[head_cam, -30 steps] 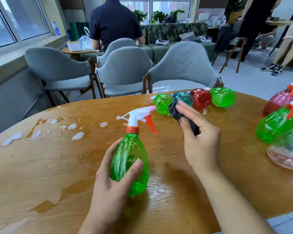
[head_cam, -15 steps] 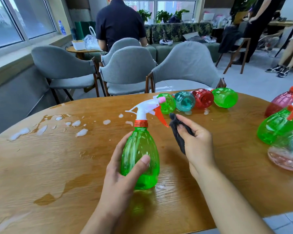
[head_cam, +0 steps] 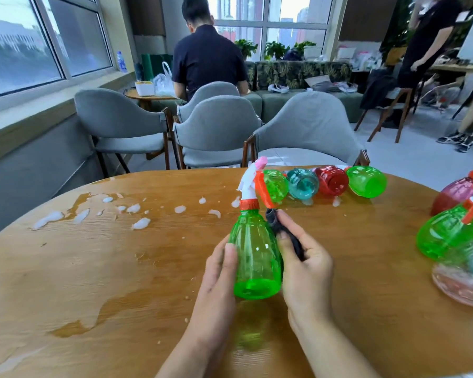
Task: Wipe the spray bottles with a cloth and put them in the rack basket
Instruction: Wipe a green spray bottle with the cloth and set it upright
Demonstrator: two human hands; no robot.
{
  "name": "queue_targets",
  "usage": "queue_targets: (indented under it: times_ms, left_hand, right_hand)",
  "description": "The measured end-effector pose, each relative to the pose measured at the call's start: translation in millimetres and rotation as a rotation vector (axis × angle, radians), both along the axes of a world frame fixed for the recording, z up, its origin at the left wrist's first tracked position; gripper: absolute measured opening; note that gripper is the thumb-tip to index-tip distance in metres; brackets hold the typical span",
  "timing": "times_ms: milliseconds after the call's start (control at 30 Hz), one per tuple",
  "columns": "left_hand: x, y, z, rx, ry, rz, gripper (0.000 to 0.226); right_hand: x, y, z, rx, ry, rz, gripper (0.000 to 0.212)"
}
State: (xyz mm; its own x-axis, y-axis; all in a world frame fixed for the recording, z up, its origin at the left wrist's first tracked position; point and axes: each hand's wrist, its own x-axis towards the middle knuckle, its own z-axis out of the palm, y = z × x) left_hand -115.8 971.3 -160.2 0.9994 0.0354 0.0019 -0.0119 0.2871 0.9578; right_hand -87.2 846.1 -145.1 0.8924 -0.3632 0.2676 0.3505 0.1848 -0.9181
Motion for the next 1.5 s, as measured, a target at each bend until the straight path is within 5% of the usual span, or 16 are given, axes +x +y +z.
queue_targets:
  times_ms: [100, 333, 567, 700, 800, 1033, 1200, 1367, 1500]
  left_hand:
    - [1, -4, -2, 0.045, -0.048, 0.022, 0.083]
    - [1, -6, 8, -0.142, 0.038, 0.001, 0.037]
    - [-2, -6, 8, -0.007, -0.045, 0.01, 0.036]
    - [-4, -1, 2, 0.156, -0.117, -0.015, 0.08]
    - [-4, 1, 2, 0.157, -0.137, 0.045, 0.079]
    - [-10, 4, 2, 0.258, -0.158, 0.017, 0.072]
    - [-15, 7, -1, 0.345, -0.198, -0.046, 0.075]
    - [-13, 16, -2, 0.346, -0.179, -0.02, 0.072]
    - [-12, 15, -4, 0.378, -0.2, -0.089, 0.074]
  right_hand:
    - [-1, 1, 1, -0.001, -0.018, 0.013, 0.048]
    - [2, -6, -1, 0.023, 0.013, -0.032, 0.045]
    - [-4, 3, 0, -0.047, -0.035, -0.061, 0.044]
    - [-5, 4, -2, -0.078, -0.044, -0.025, 0.044]
    - [-1, 3, 2, -0.115, -0.024, 0.024, 0.045]
    - [10, -28, 31, -0.665, -0.368, -0.244, 0.03]
    - [14, -33, 29, -1.056, -0.471, -0.26, 0.039]
    - [5, -22, 28, -1.22, -0.552, -0.018, 0.044]
    - [11, -29, 31, -1.158, -0.416, -0.285, 0.04]
